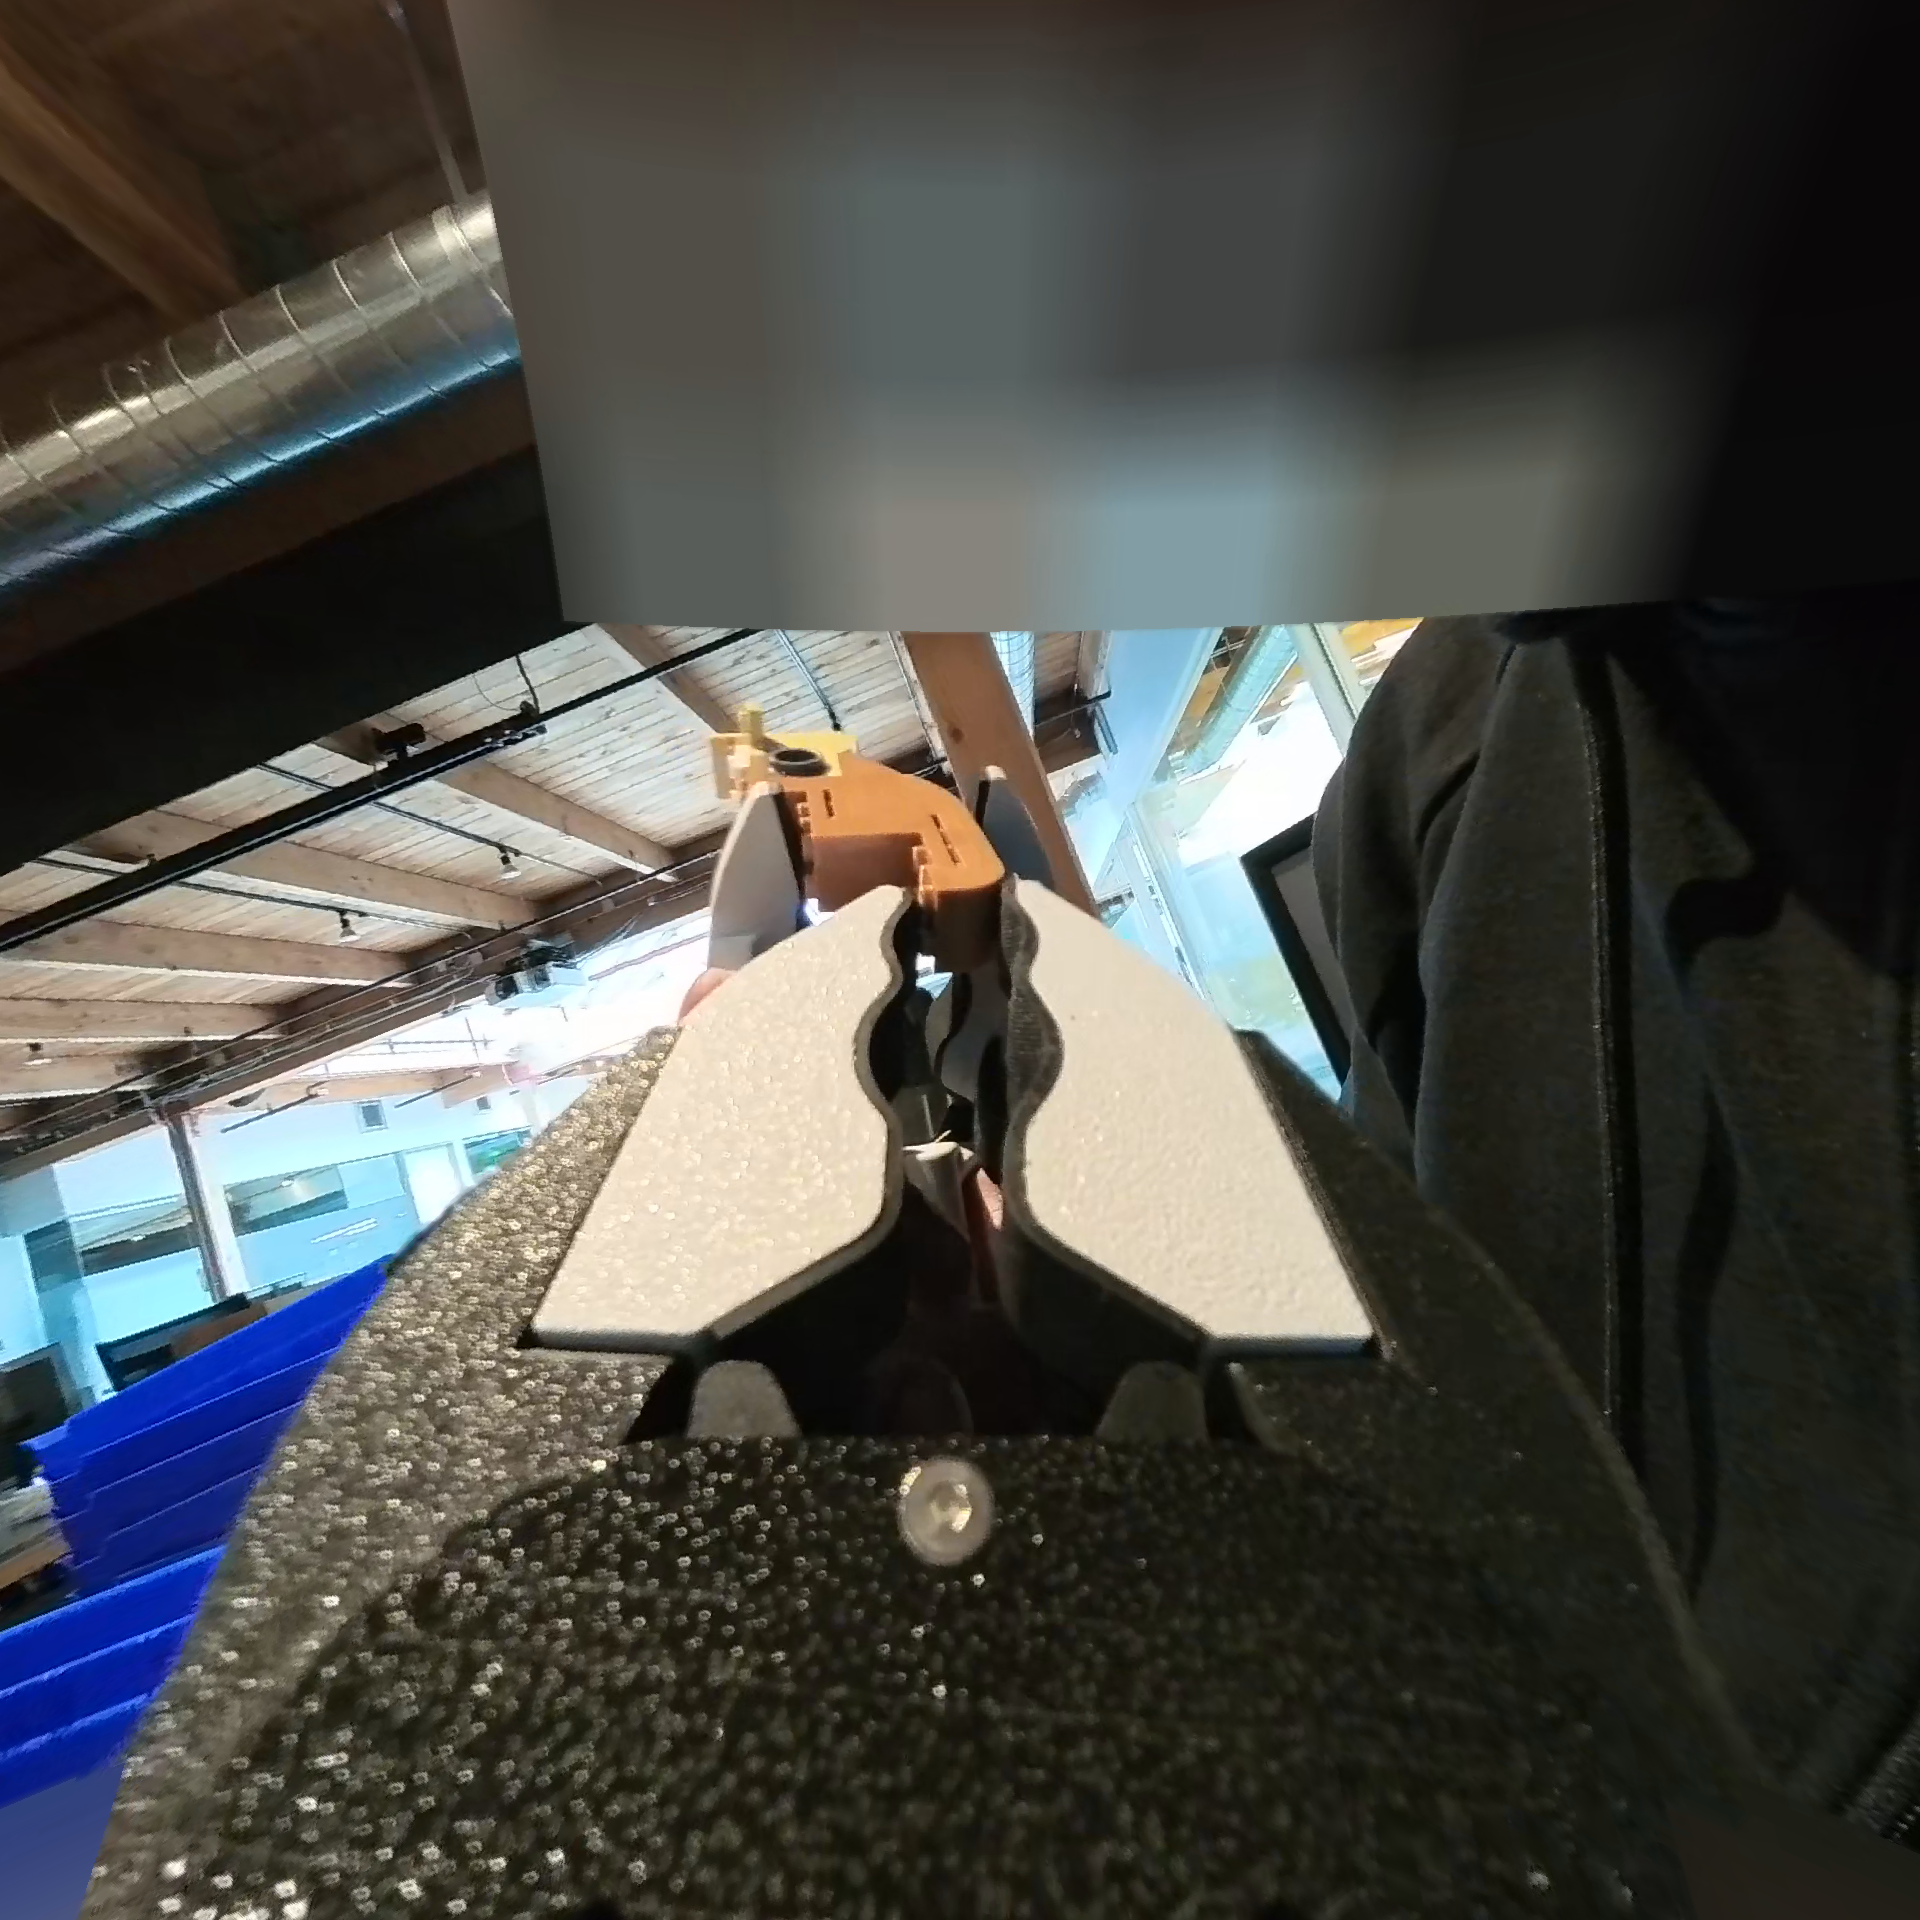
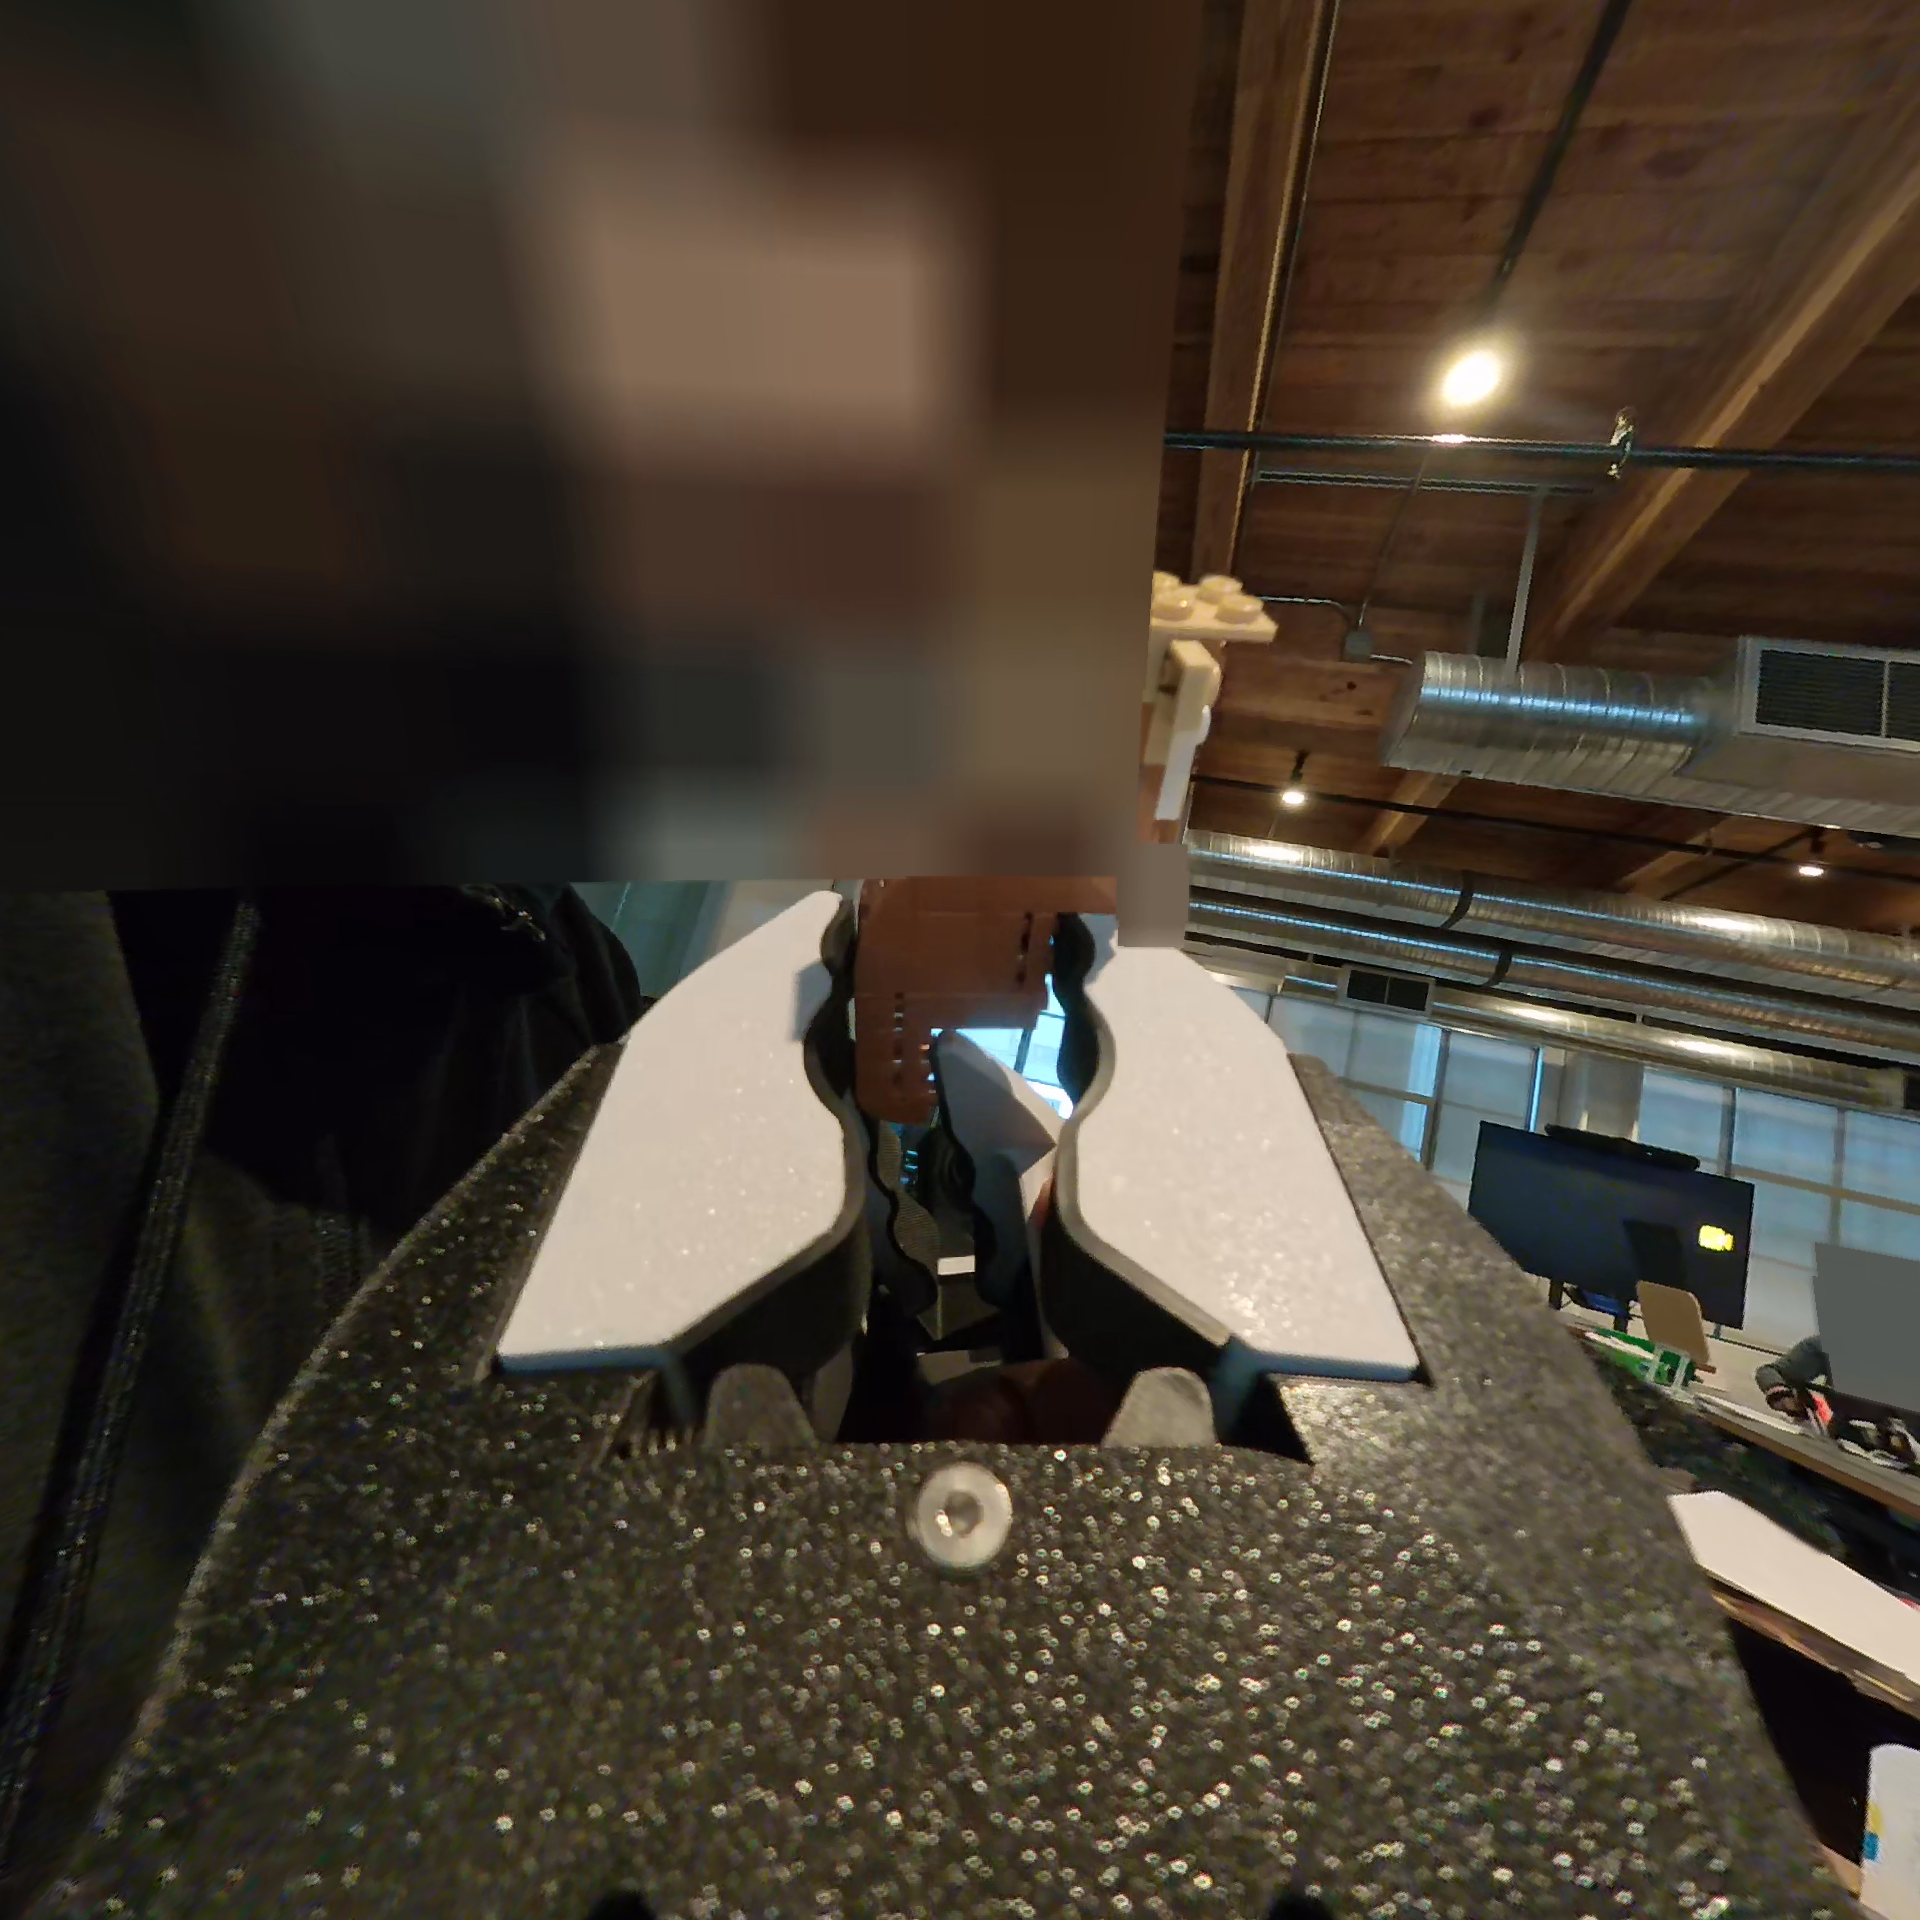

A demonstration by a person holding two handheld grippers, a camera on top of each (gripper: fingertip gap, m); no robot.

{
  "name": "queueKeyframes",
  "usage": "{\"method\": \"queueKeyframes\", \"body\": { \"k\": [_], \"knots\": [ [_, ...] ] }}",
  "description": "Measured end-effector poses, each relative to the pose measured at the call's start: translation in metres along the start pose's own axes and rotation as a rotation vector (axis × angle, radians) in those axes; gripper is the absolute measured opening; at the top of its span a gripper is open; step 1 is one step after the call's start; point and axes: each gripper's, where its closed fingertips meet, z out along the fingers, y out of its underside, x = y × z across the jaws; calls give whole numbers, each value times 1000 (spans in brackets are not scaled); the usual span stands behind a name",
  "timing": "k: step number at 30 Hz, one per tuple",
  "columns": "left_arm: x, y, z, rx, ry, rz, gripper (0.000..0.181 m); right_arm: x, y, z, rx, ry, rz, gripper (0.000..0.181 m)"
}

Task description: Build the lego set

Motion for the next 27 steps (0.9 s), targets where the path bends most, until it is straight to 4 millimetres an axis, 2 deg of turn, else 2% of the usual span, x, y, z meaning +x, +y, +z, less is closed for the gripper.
{"method": "queueKeyframes", "body": {
  "k": [17, 24, 27],
  "knots": [
    [-8, 3, -5, -42, -28, -35, 19, 4, -1, -8, -79, 53, -44, 35],
    [-12, 4, -6, -107, -45, -25, 29, 3, 3, -8, -107, 50, -70, 35],
    [-12, 7, -5, -180, -49, 36, 28, 3, 4, -9, -125, 46, -86, 35]
  ]
}}
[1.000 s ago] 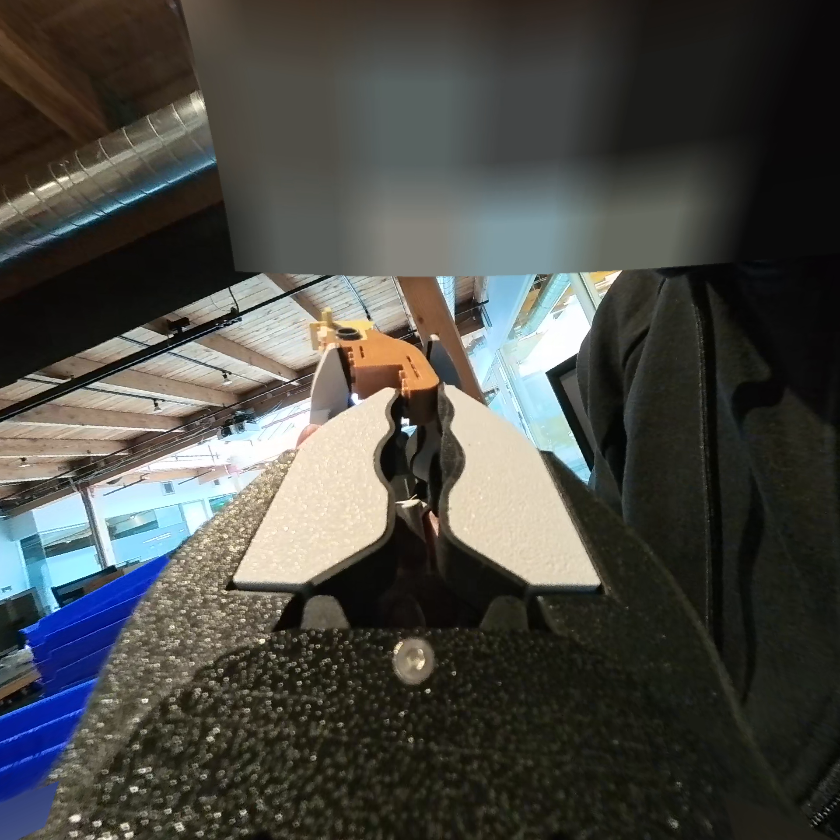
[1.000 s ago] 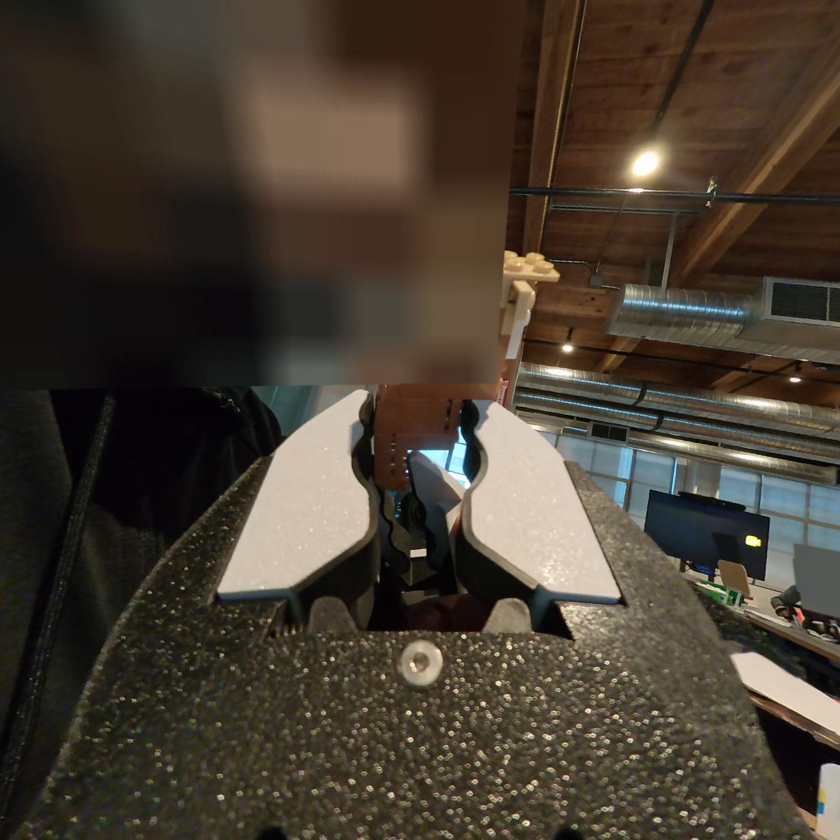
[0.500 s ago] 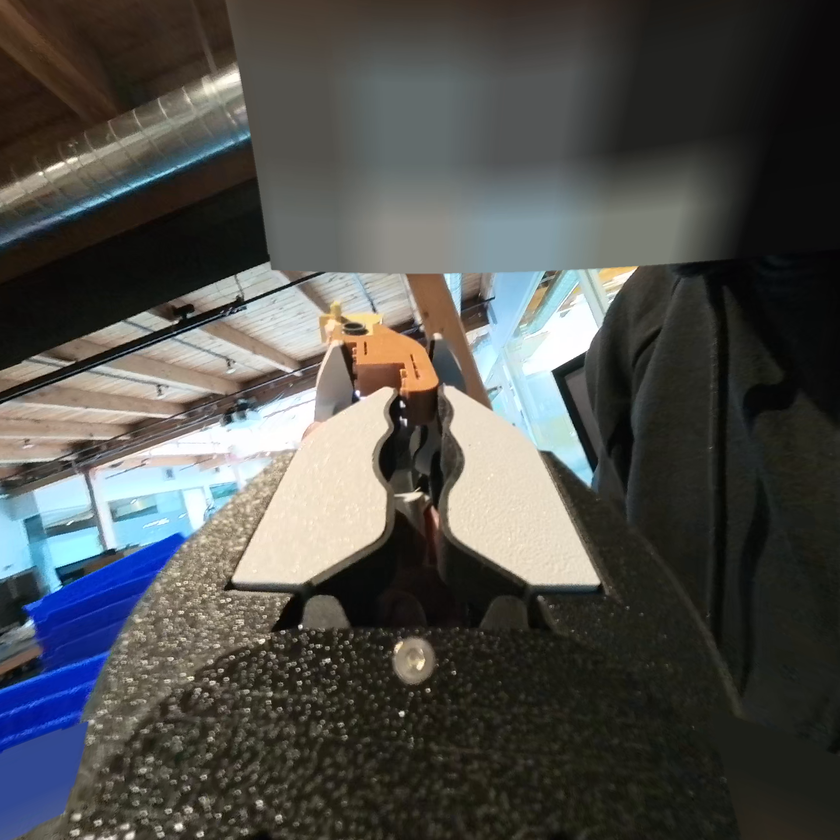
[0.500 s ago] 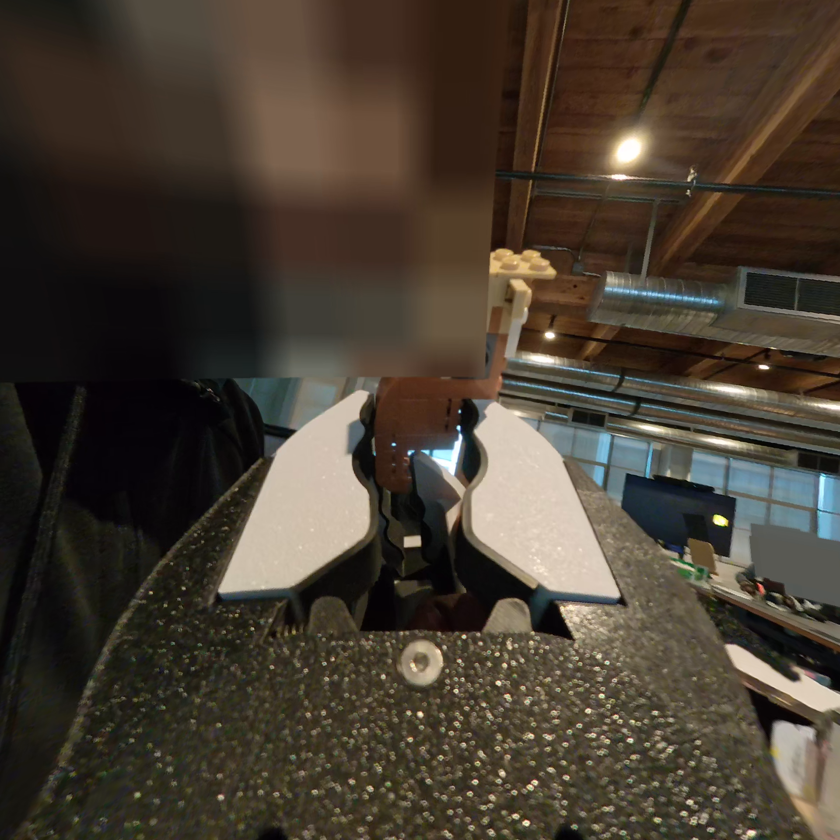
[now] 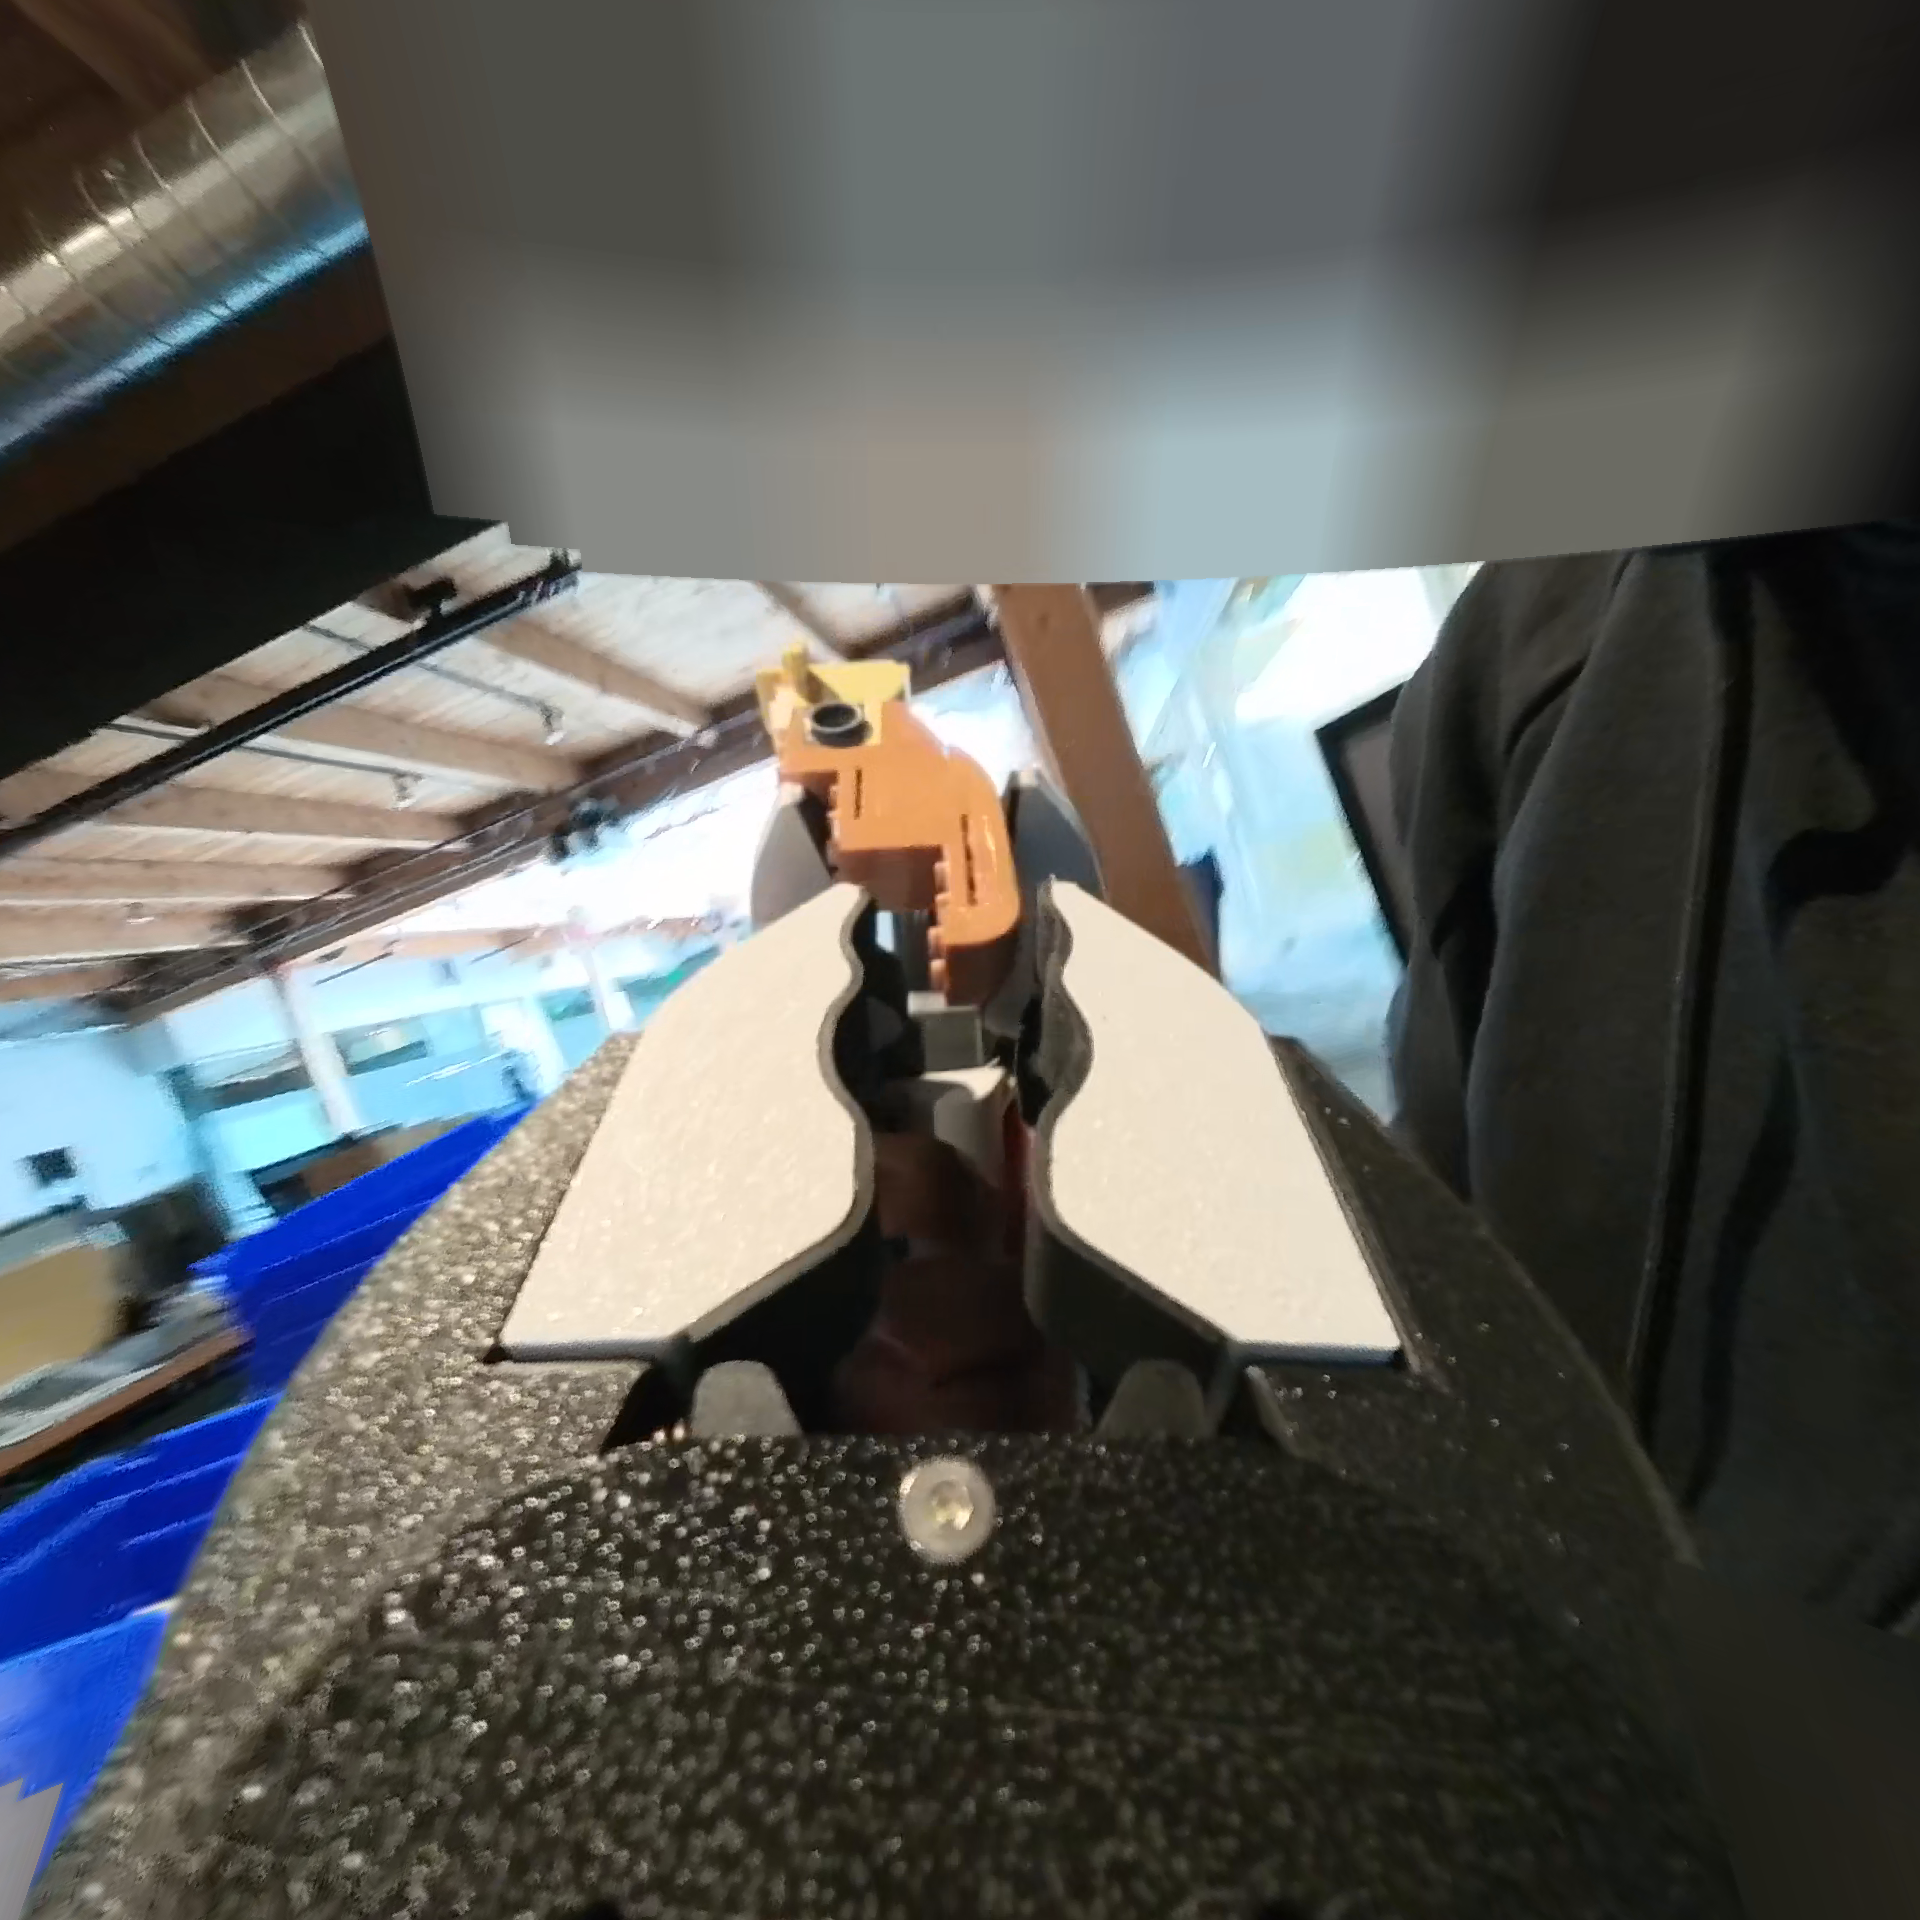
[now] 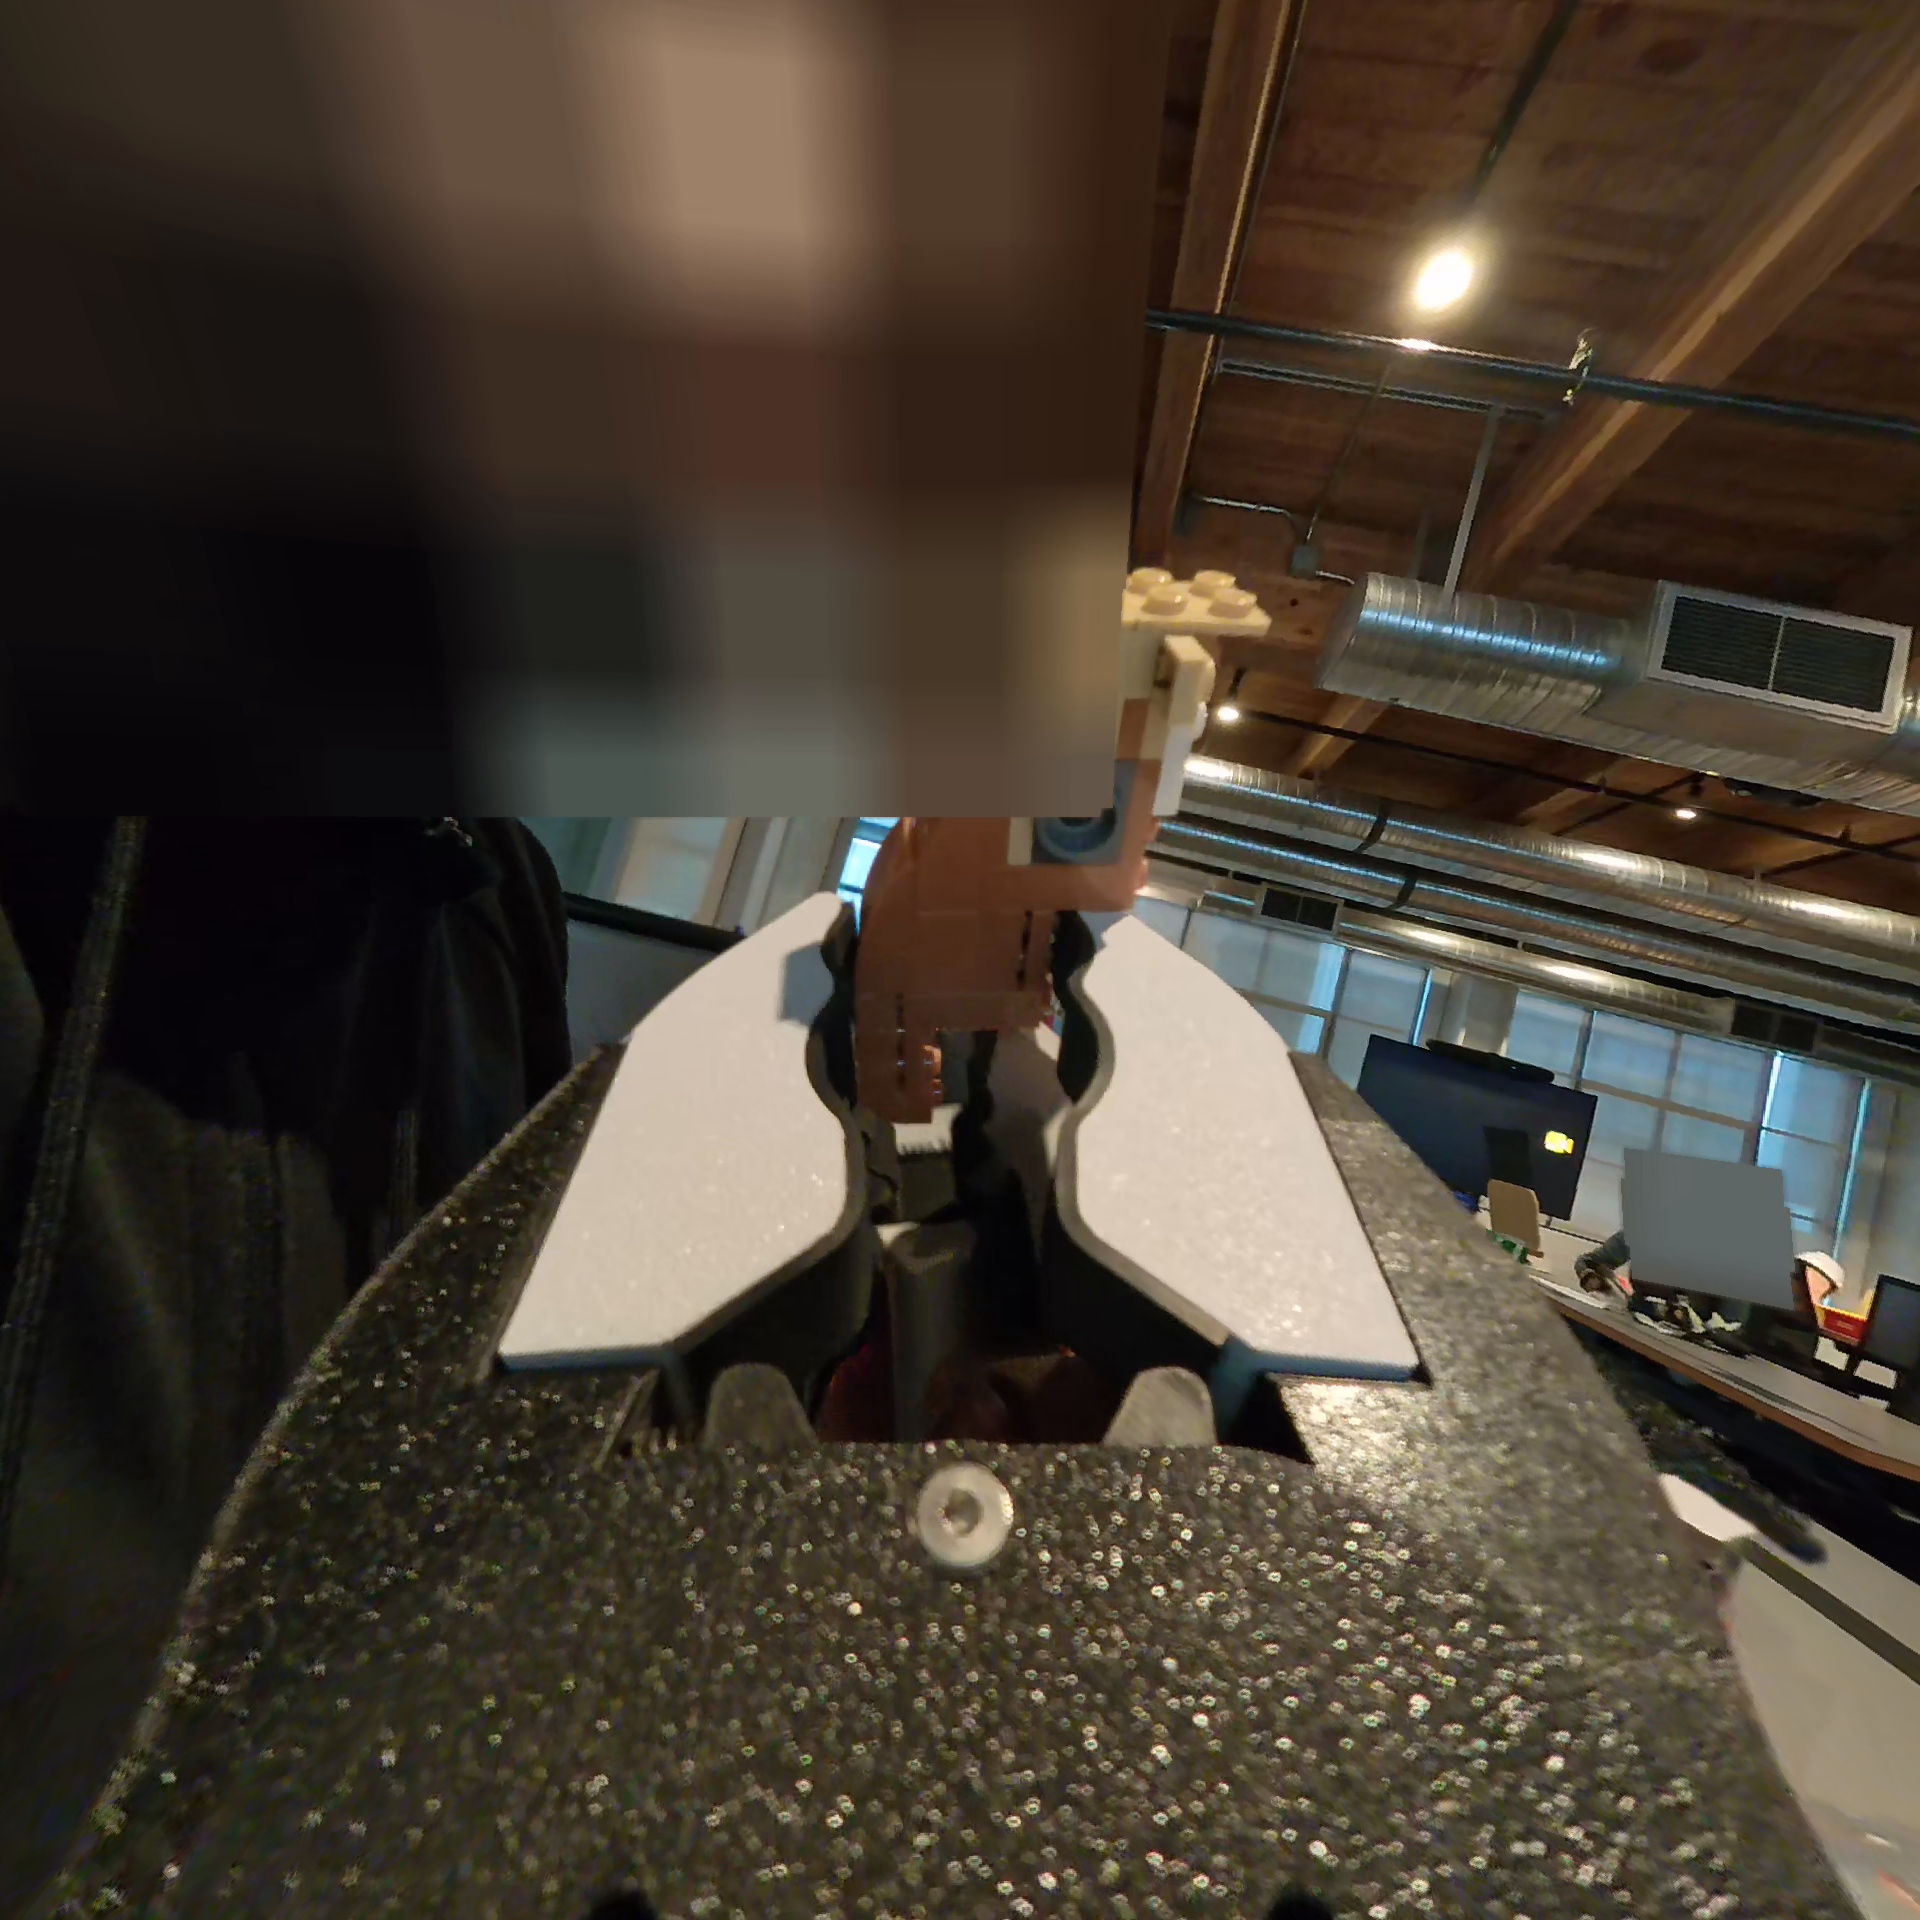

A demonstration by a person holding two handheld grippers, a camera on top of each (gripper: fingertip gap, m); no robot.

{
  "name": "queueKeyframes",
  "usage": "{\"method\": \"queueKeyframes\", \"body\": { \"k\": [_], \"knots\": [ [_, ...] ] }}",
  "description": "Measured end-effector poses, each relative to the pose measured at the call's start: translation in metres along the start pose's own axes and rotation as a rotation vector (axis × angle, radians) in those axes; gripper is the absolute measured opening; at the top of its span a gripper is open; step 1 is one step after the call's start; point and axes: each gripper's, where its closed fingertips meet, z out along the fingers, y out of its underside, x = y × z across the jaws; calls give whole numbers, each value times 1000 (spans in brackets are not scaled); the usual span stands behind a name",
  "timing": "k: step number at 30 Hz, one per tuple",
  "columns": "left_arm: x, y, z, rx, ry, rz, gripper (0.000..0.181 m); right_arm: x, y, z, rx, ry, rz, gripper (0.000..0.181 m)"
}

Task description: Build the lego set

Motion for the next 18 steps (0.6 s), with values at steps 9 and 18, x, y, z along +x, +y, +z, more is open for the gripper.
{"method": "queueKeyframes", "body": {
  "k": [9, 18],
  "knots": [
    [6, -1, 2, -148, 30, 103, 14, -3, 0, 0, 0, -30, 11, 35],
    [5, -1, 3, -189, 16, 159, 15, -2, -2, 0, 22, -28, 30, 35]
  ]
}}
